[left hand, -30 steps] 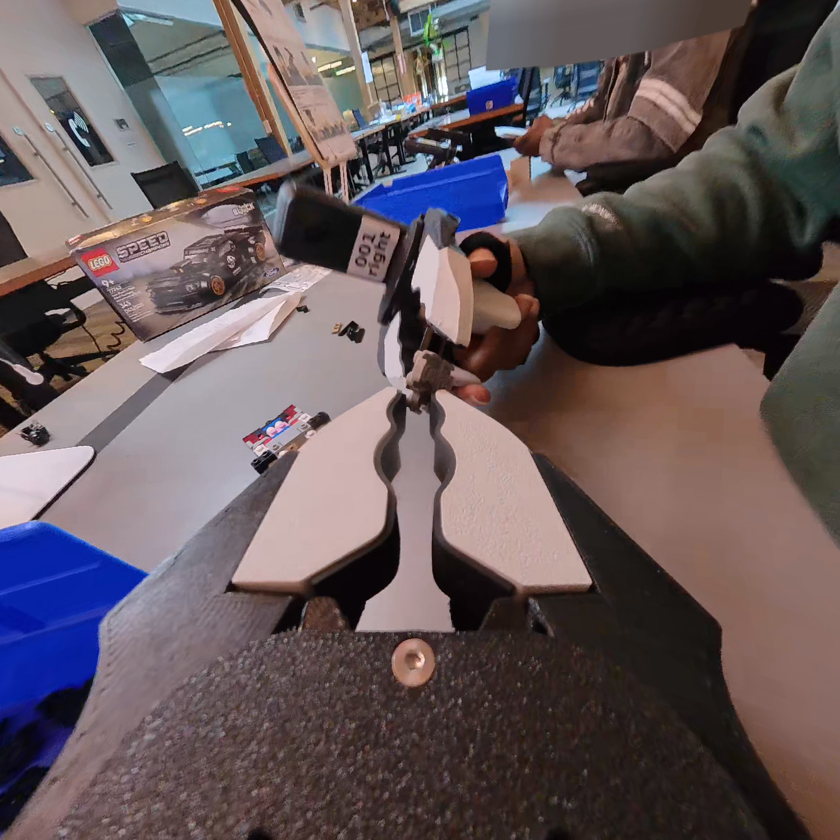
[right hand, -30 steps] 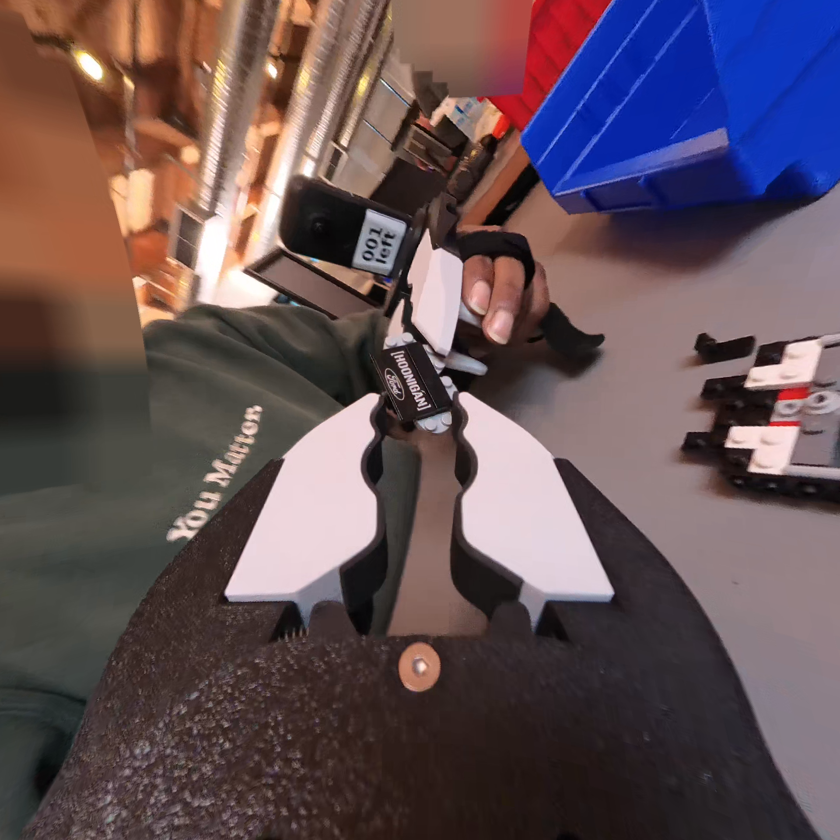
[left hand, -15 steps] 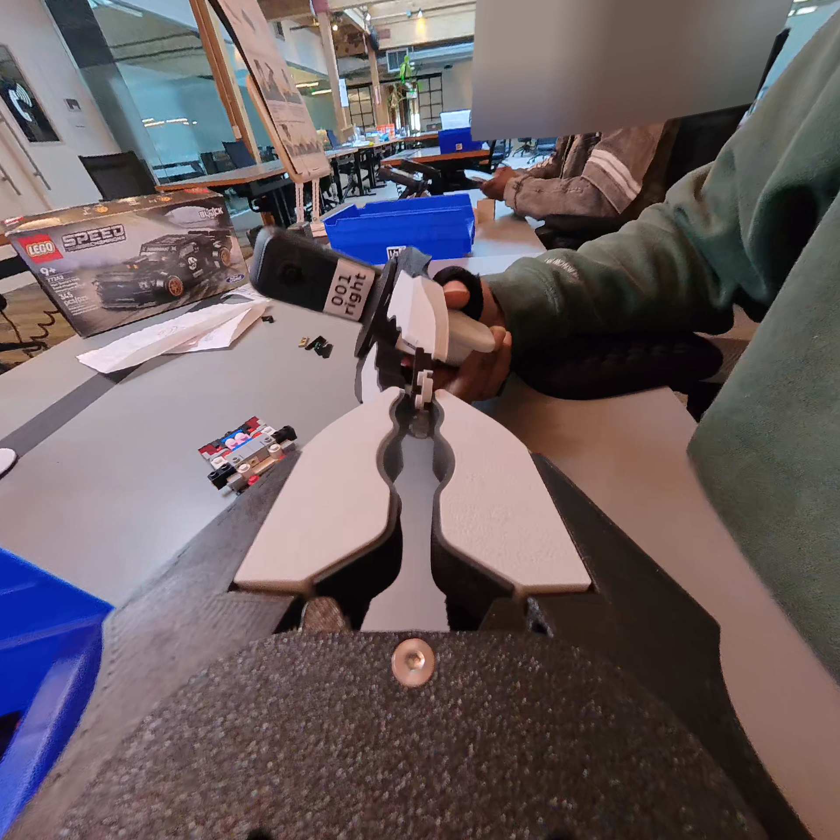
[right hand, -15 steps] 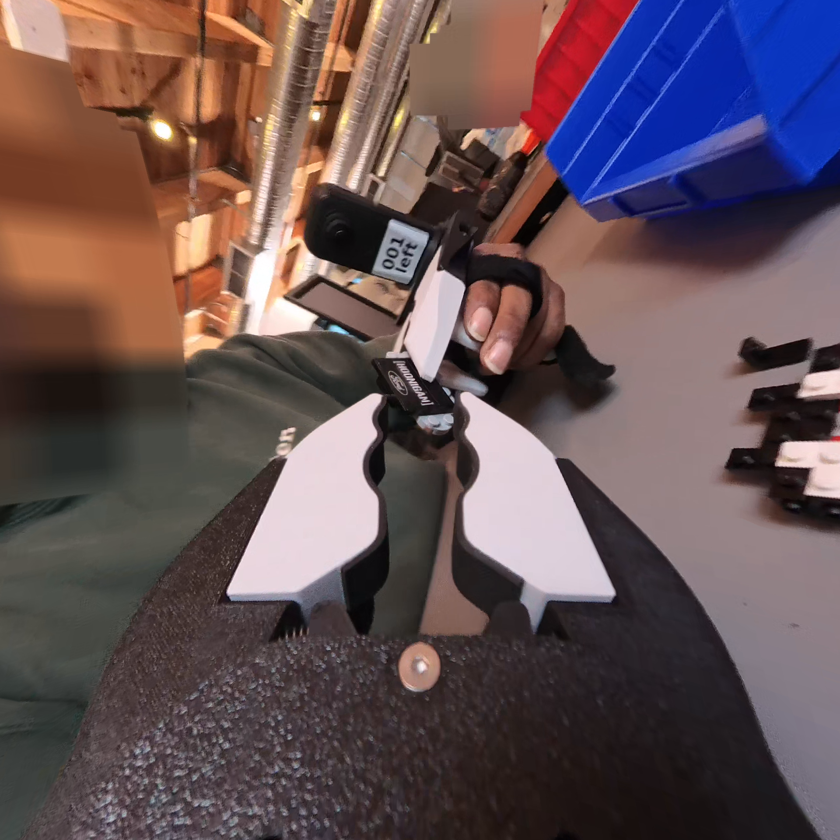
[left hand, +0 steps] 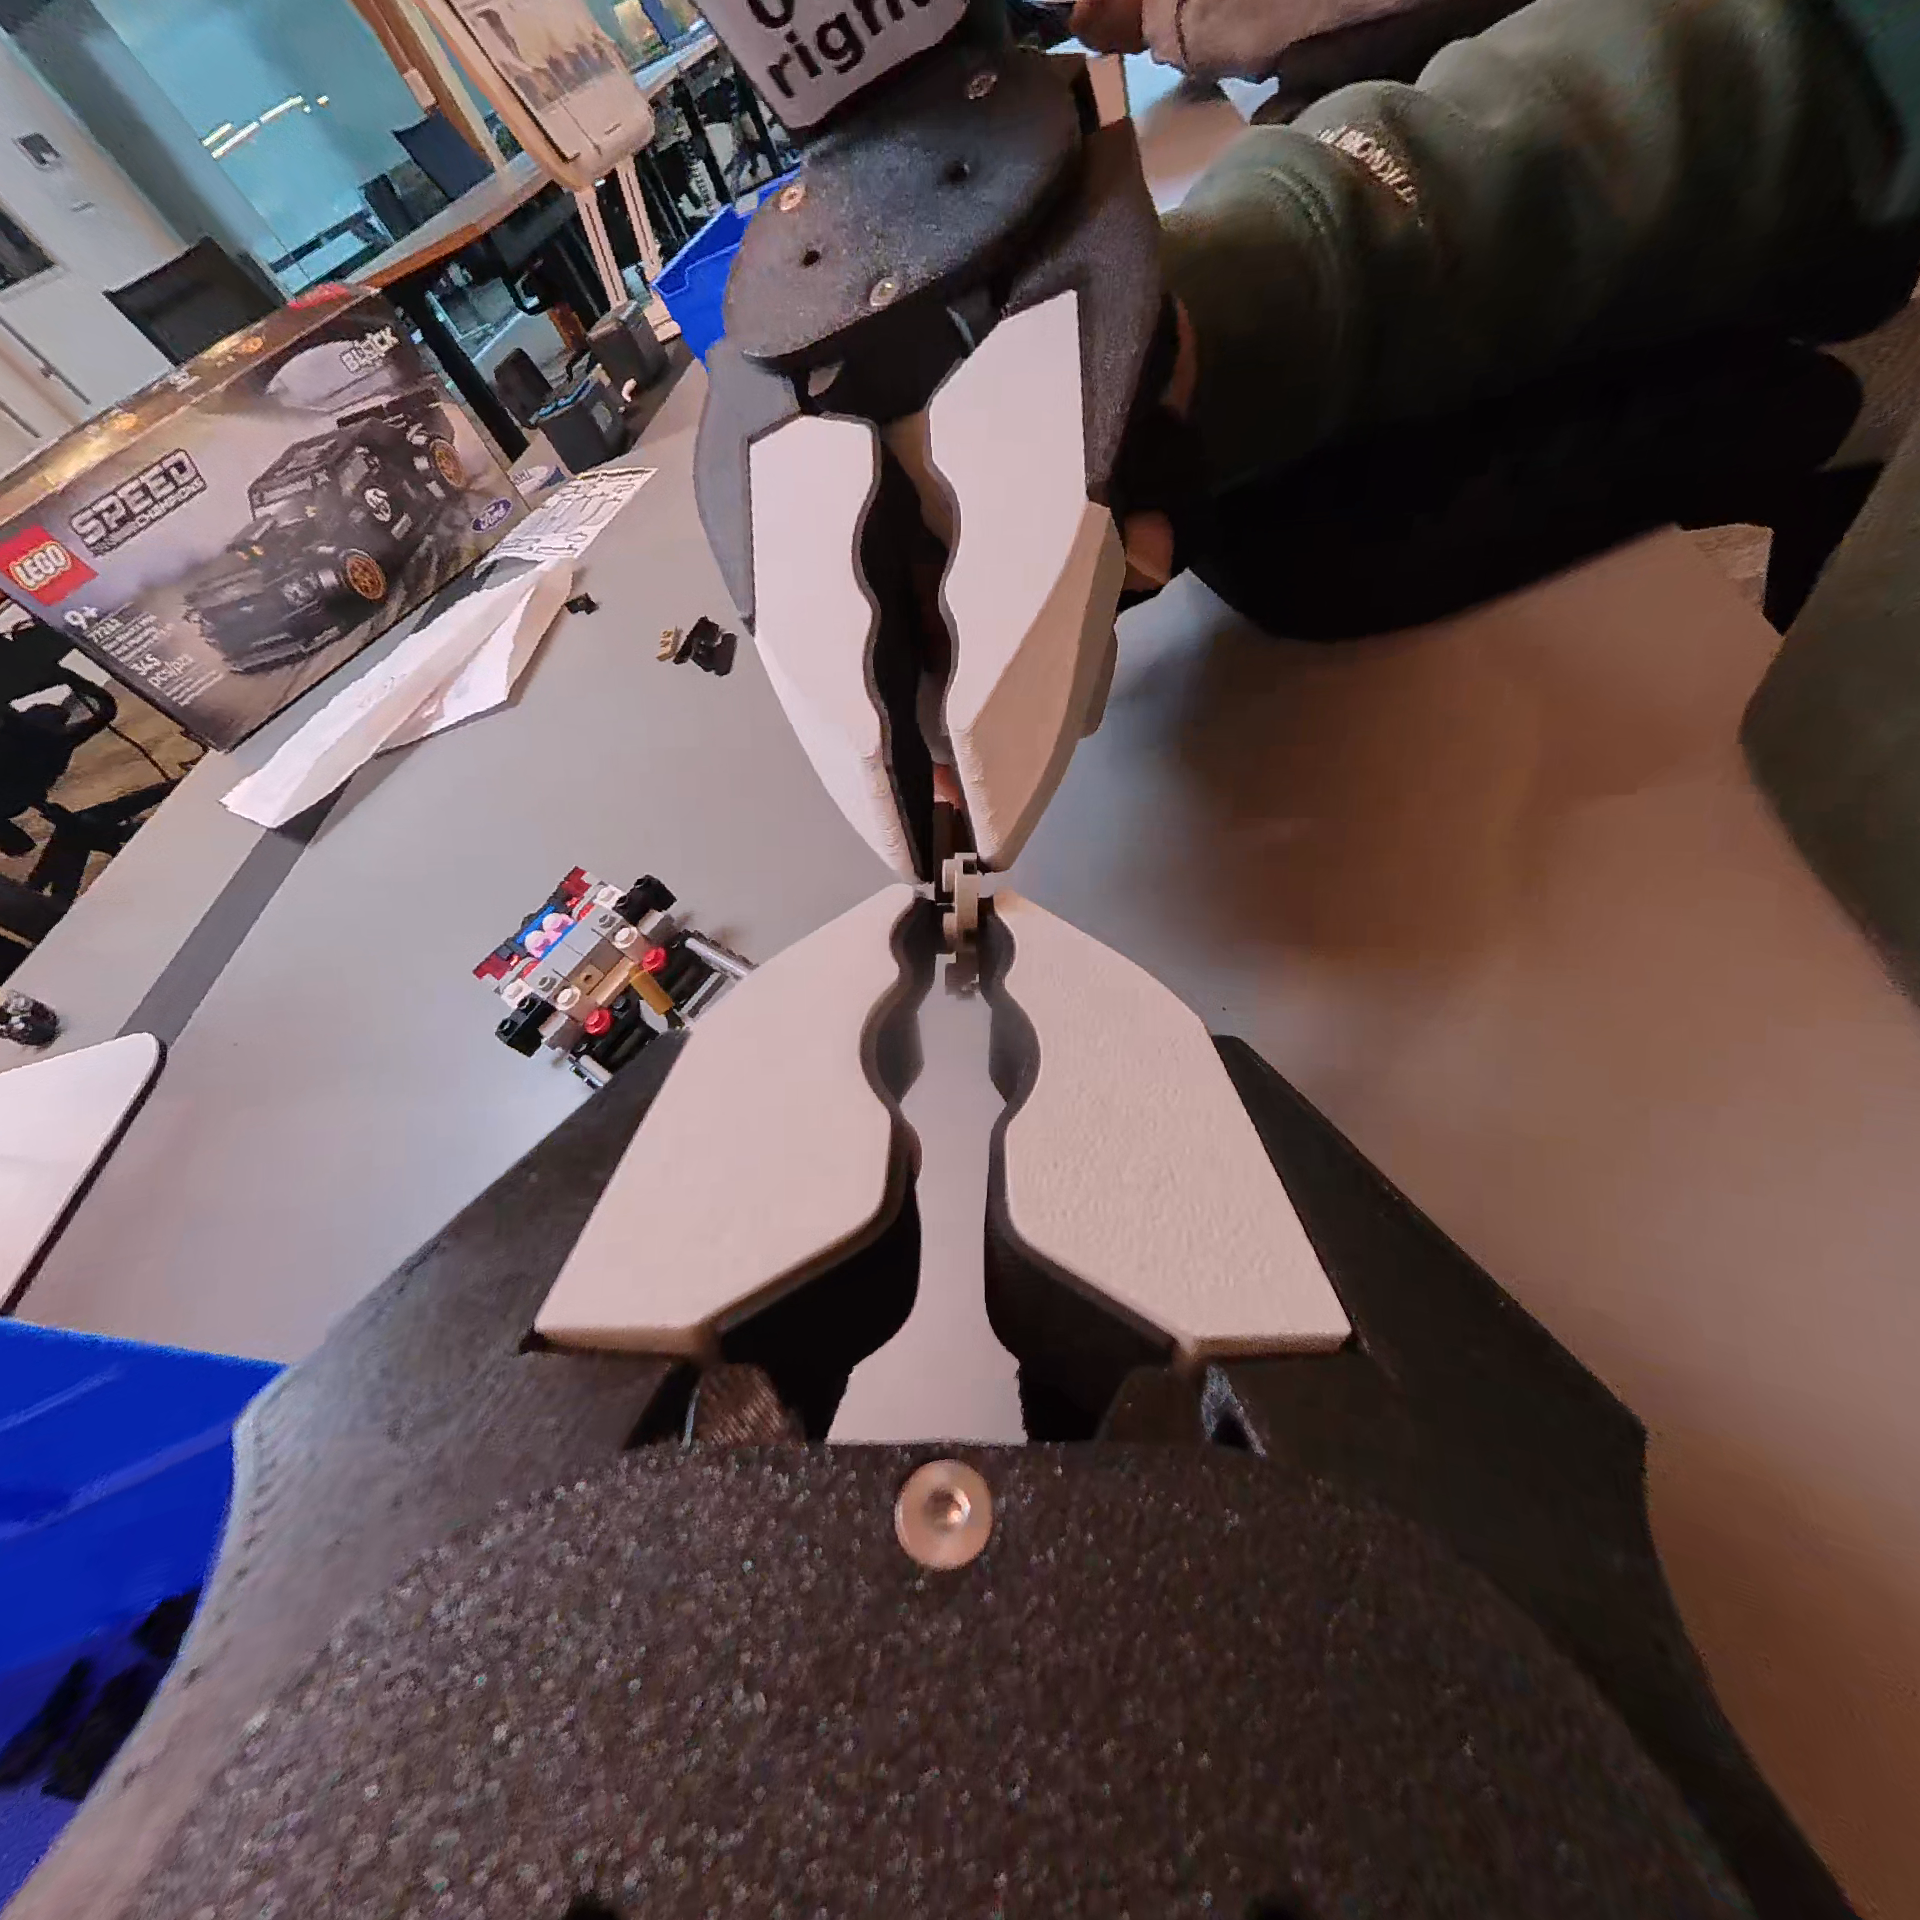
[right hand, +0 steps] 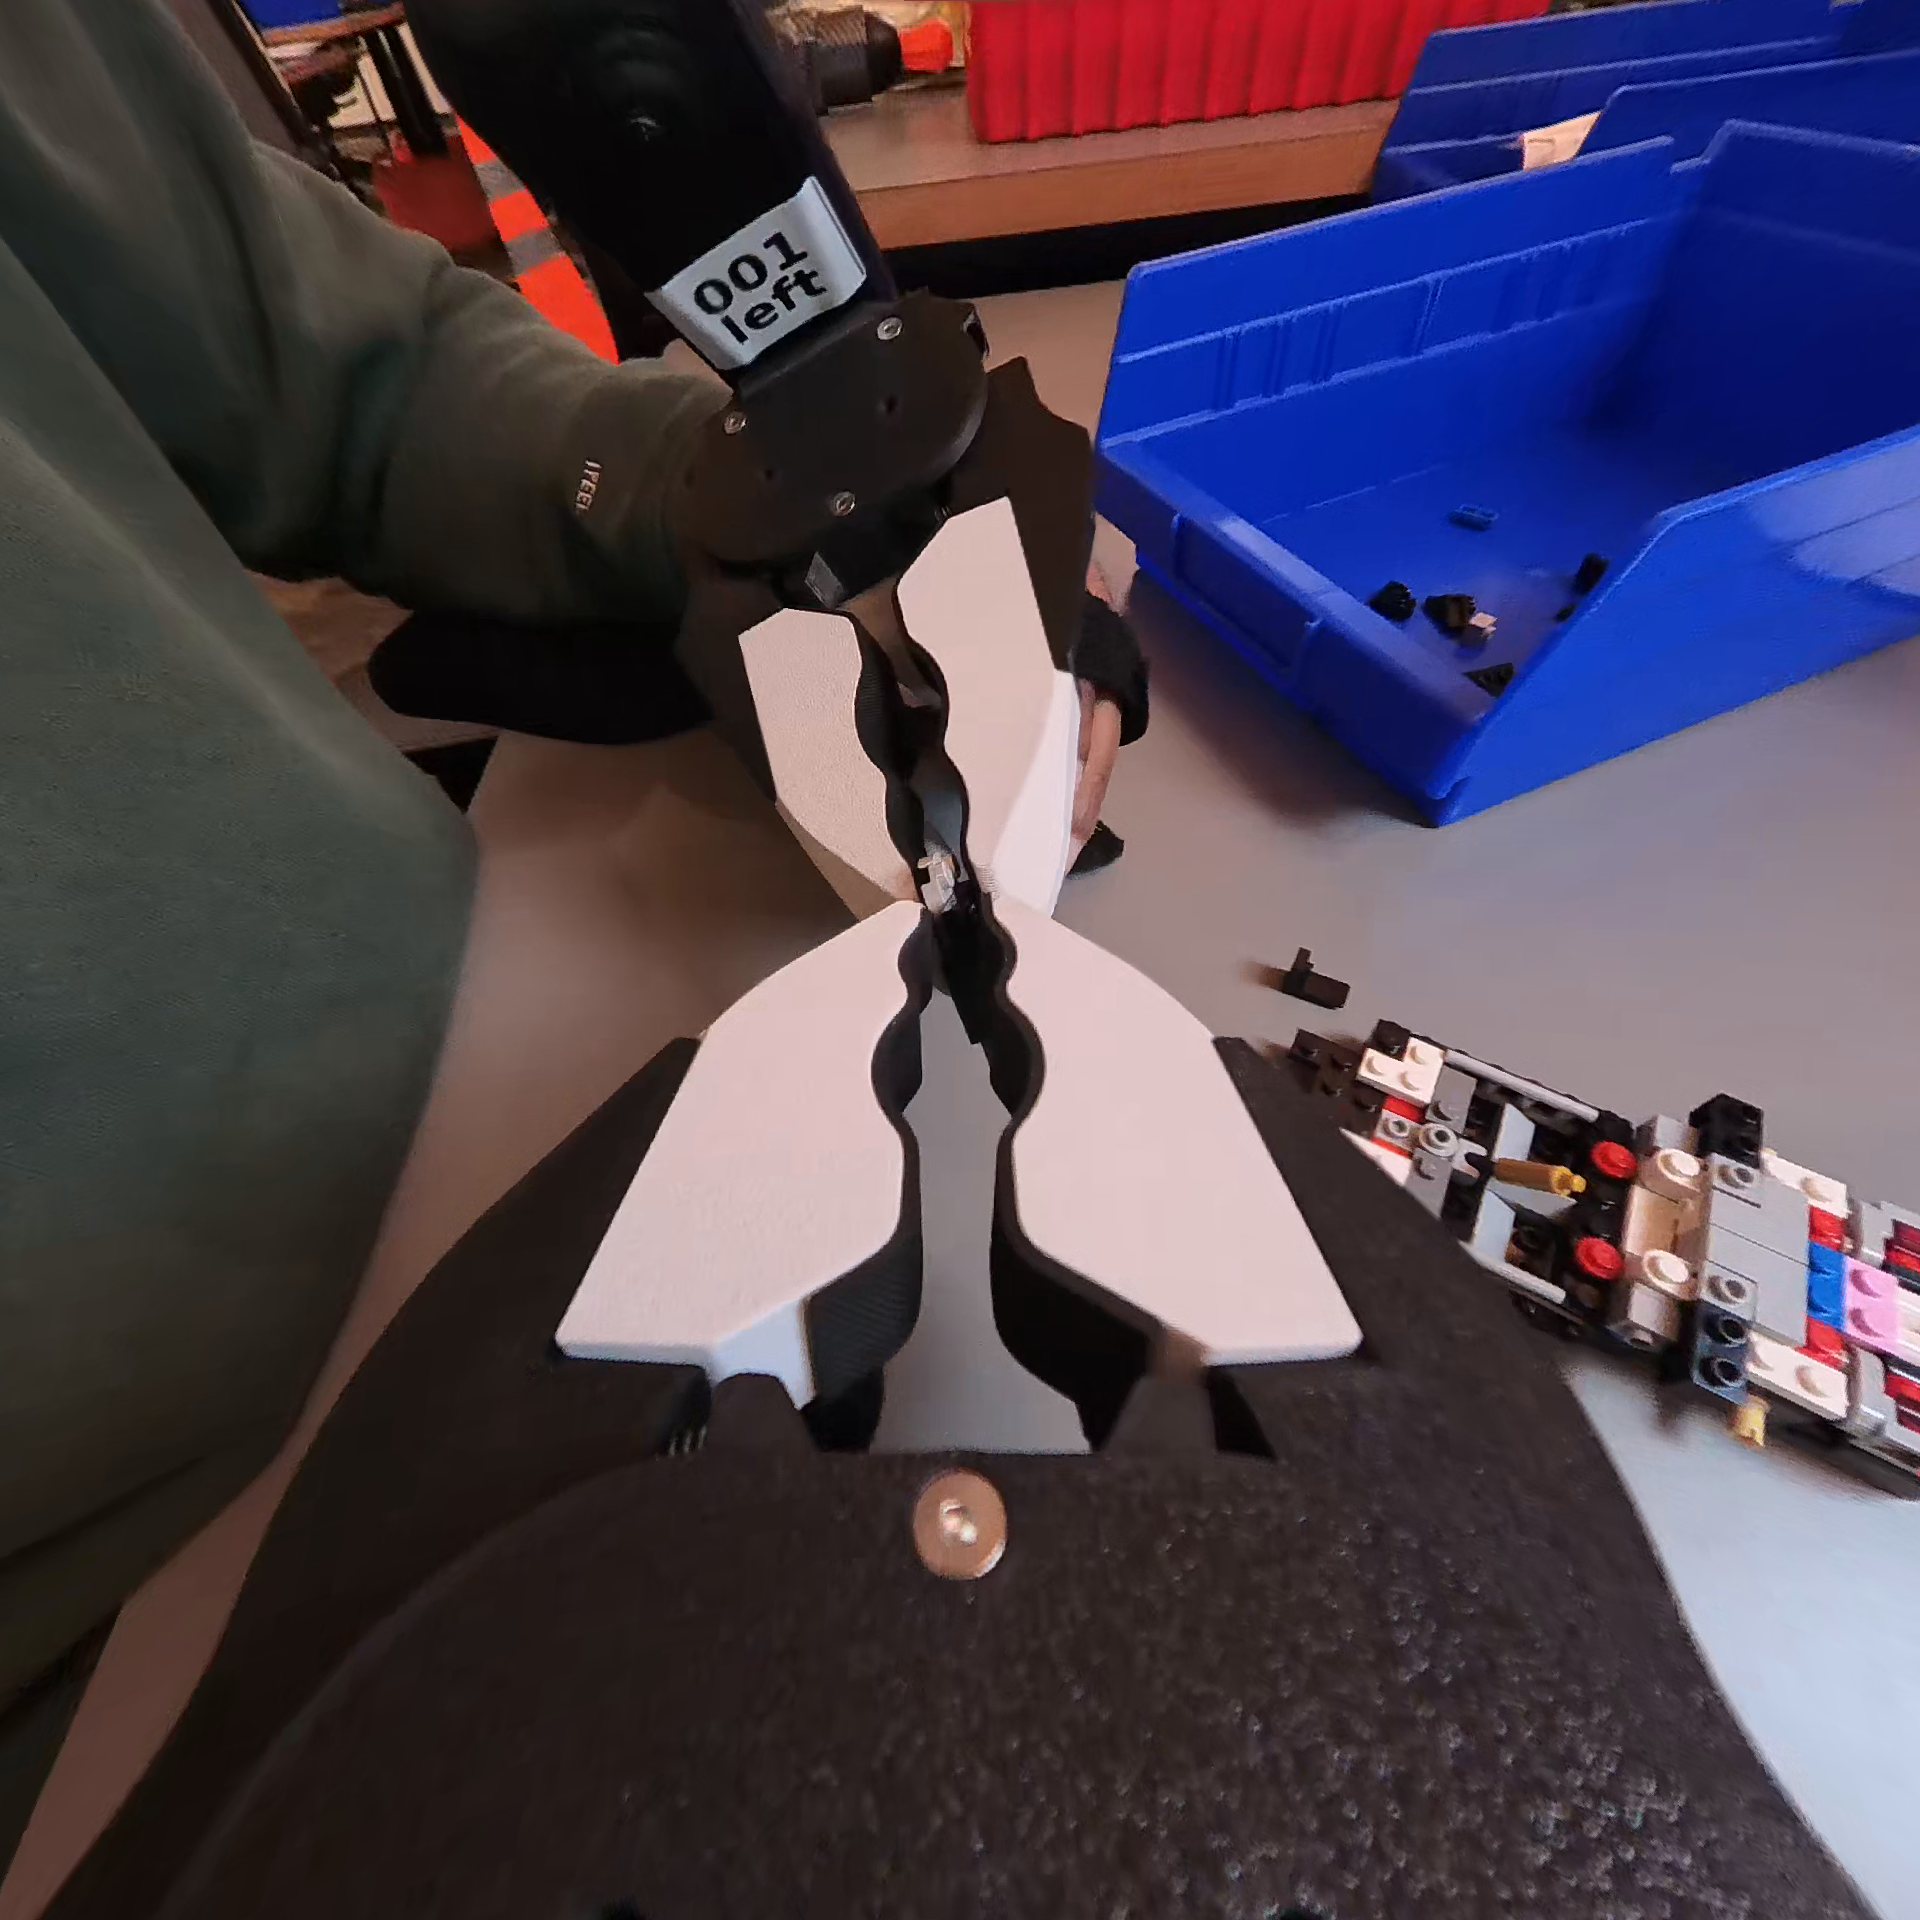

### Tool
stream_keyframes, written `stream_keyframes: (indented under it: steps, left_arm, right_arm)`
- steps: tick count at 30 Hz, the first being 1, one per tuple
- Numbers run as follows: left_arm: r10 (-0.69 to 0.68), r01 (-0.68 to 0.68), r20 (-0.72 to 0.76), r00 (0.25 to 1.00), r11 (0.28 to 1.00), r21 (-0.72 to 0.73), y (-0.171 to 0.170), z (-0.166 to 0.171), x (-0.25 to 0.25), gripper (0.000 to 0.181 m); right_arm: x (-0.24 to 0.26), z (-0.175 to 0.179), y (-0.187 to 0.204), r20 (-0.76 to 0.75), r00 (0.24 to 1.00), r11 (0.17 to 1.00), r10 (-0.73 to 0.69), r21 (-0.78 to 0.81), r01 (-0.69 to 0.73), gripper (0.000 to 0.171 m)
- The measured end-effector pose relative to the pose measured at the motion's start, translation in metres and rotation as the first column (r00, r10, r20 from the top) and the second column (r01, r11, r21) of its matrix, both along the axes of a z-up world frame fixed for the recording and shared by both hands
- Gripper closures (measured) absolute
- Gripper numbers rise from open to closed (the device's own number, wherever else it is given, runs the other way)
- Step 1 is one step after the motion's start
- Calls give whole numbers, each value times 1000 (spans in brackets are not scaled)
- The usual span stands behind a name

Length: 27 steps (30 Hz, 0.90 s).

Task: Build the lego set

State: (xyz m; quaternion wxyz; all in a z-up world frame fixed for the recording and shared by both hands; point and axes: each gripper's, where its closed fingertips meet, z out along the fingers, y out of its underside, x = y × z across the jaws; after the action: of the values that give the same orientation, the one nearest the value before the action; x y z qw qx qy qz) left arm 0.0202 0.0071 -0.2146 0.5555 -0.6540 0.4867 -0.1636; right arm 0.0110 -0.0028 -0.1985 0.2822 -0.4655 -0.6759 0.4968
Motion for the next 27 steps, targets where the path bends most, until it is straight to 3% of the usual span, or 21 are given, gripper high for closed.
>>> stream_keyframes:
  steps: [4, 9, 14, 27]
  left_arm:
    - [16, -17, 10, 1000, 998, 55, 1, 5, 0, 173]
    - [46, -43, 144, 989, 999, -22, 4, 20, -1, 170]
    - [52, -48, 140, 989, 998, -31, 4, 24, -4, 173]
    - [91, -64, -67, 994, 942, 329, 1, 36, -6, 172]
  right_arm:
    - [-1, 6, 2, -19, 1000, 996, -19, -83, 17, 164]
    - [-1, 25, 6, -103, 994, 980, -37, -196, 16, 165]
    - [-3, 29, 6, -100, 995, 951, -28, -310, -5, 164]
    - [0, 40, 0, -93, 994, 816, 63, -568, -105, 164]
